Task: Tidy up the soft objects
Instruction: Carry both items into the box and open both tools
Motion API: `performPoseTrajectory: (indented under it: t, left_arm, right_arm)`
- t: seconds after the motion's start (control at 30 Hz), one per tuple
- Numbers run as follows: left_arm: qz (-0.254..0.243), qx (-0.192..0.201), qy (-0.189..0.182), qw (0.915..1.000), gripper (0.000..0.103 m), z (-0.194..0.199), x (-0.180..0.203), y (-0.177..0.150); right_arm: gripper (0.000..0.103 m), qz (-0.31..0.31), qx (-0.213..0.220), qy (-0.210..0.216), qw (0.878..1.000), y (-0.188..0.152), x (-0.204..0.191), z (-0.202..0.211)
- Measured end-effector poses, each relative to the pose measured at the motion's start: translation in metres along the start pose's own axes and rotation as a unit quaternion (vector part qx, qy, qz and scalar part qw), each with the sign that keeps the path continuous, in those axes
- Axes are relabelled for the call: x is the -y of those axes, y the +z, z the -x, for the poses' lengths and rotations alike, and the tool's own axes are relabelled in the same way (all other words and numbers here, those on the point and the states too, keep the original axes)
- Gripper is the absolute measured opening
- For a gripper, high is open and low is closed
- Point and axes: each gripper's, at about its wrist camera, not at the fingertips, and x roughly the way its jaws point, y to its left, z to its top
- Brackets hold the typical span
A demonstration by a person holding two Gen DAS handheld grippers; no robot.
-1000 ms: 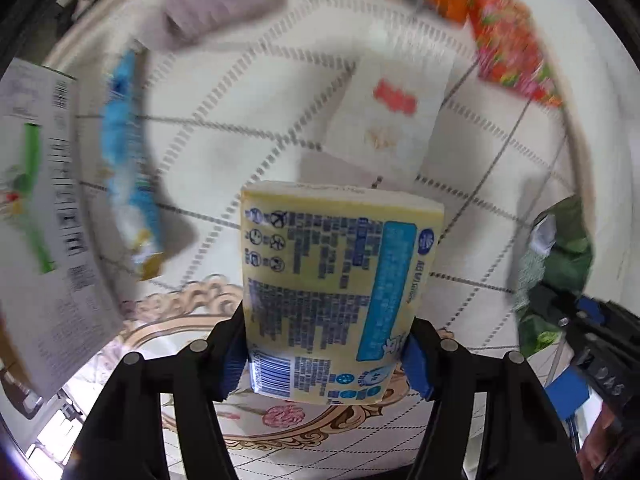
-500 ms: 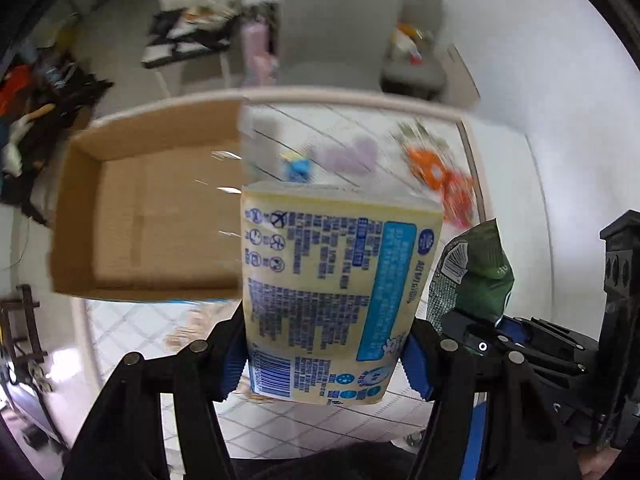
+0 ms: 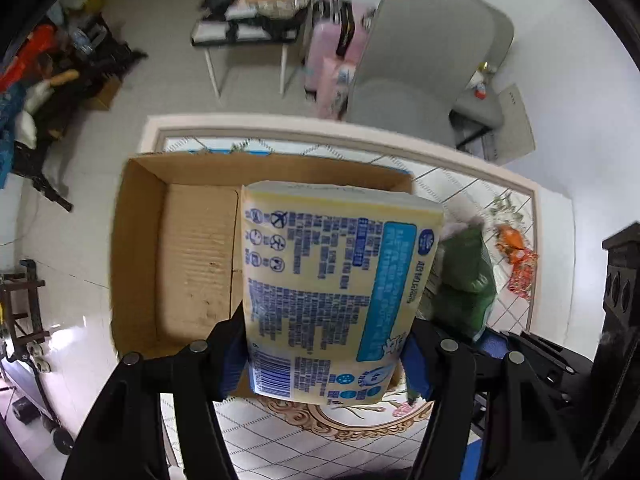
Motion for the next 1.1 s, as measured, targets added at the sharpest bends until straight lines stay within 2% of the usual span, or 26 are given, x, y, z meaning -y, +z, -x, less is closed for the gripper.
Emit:
performPoseTrajectory:
  t: [0.17, 0.3, 0.43, 0.53, 0.67, 0.7, 0.77, 0.9, 1.0, 1.03, 1.1]
  left_arm:
    - [0.006, -0.064, -0.019, 0.9977, 0.062, -0.058, -0.039, 0.035]
    - [0.002, -0.094, -0.02, 0.9953, 0.062, -0.086, -0.05, 0.045]
    - [0.005, -0.123, -0.034, 0.9918, 0.063, -0.107, -0.055, 0.053]
    - [0.01, -0.12, -0.023, 0.9924, 0.062, -0.109, -0.056, 0.057]
    - [-0.007, -0.116, -0.008, 0.9932, 0.063, -0.106, -0.052, 0.062]
    - [-0.011, -0.11, -0.002, 0.9938, 0.064, -0.102, -0.051, 0.061]
    - [-0.02, -0.104, 0.006, 0.9944, 0.072, -0.096, -0.05, 0.059]
    - [-0.02, -0.085, 0.011, 0.9961, 0.089, -0.083, -0.057, 0.052]
    - [-0.016, -0.066, 0.026, 0.9974, 0.094, -0.07, -0.063, 0.043]
    - [-0.018, -0.06, 0.033, 0.9975, 0.099, -0.065, -0.064, 0.04]
    - [-0.023, -0.045, 0.045, 0.9977, 0.101, -0.053, -0.065, 0.029]
  right_arm:
    - [0.033, -0.009, -0.032, -0.037, 0.999, 0.034, -0.007, -0.065]
    - [0.034, -0.016, -0.049, -0.068, 0.996, 0.051, -0.006, -0.106]
    - [0.034, -0.016, -0.053, -0.087, 0.995, 0.064, -0.004, -0.13]
    - [0.036, -0.017, -0.051, -0.094, 0.994, 0.071, -0.006, -0.136]
    - [0.055, -0.016, -0.044, -0.103, 0.994, 0.076, -0.007, -0.134]
    - [0.063, -0.013, -0.042, -0.109, 0.993, 0.076, -0.01, -0.132]
    - [0.07, -0.005, -0.04, -0.11, 0.993, 0.075, -0.013, -0.126]
    - [0.077, 0.008, -0.038, -0.117, 0.992, 0.064, -0.023, -0.11]
    - [0.095, 0.017, -0.035, -0.118, 0.992, 0.05, -0.032, -0.095]
    - [0.095, 0.02, -0.035, -0.119, 0.992, 0.045, -0.035, -0.092]
    - [0.097, 0.024, -0.034, -0.119, 0.992, 0.032, -0.038, -0.085]
